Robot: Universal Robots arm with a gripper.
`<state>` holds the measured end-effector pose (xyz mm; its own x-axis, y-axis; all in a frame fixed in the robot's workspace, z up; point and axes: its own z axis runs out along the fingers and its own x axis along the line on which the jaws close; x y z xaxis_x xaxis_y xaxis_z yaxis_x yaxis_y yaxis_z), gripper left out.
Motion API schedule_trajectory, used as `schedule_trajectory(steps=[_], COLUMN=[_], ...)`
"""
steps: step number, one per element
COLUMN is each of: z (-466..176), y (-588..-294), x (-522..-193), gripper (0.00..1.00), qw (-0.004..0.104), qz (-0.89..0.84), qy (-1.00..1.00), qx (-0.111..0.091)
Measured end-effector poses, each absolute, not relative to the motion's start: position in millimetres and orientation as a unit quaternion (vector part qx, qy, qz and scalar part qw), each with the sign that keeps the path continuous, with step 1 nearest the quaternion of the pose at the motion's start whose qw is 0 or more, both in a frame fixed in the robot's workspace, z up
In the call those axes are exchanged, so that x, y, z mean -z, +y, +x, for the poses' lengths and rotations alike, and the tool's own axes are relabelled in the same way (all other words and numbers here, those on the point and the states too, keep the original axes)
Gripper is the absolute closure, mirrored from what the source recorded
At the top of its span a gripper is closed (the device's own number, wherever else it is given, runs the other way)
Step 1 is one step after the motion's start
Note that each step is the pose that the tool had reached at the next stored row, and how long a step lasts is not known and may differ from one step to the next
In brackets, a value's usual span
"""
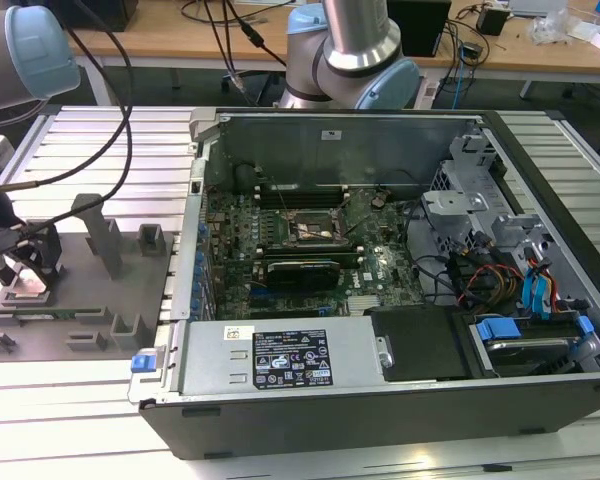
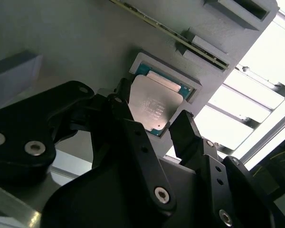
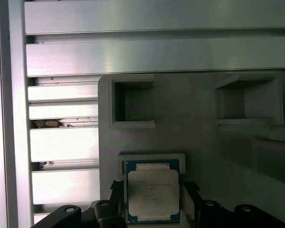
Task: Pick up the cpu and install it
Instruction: 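Pick up the cpu and move it towards the insertion slot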
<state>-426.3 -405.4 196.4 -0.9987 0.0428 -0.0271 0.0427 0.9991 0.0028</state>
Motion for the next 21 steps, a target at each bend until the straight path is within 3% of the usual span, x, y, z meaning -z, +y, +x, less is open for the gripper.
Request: schedule_trajectory(steps=[21], z=[-426.3], y=[-405.4], x=[-192.0], gripper=[0.4], qw=[0.014], qz=[0.021], qy=[1.0], qx=[-0.001])
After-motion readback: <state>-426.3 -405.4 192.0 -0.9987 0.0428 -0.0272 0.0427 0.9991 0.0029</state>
